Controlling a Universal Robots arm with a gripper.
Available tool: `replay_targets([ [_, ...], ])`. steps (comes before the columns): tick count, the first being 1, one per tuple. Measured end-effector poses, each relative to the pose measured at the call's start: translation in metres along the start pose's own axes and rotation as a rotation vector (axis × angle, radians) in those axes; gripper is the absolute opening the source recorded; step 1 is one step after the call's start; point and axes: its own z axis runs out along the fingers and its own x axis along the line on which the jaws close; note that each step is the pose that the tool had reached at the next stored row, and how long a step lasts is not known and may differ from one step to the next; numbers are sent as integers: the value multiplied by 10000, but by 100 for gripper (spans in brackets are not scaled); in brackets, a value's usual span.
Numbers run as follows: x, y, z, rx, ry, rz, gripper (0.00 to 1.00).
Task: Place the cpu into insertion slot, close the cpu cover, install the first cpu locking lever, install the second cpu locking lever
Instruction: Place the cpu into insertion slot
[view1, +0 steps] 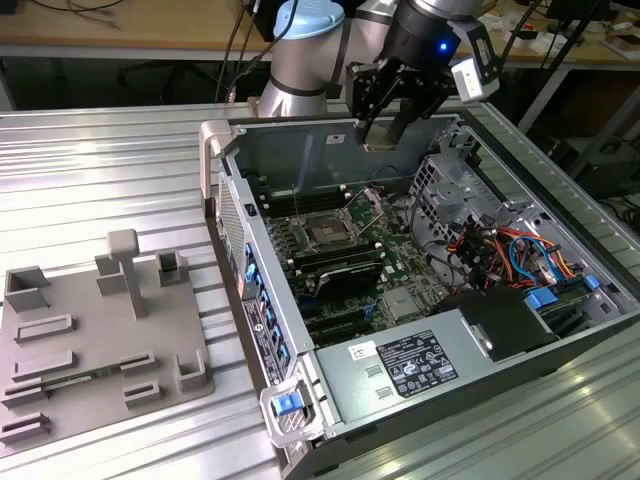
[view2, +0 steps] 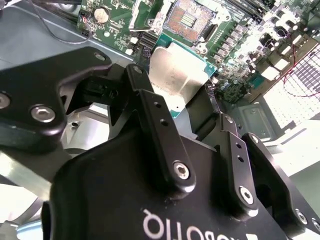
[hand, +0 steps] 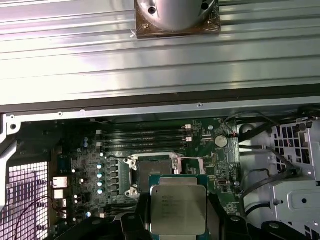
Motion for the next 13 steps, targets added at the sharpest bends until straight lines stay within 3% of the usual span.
replay_targets([
  [13, 33, -4, 12, -14, -57, 630, 55],
])
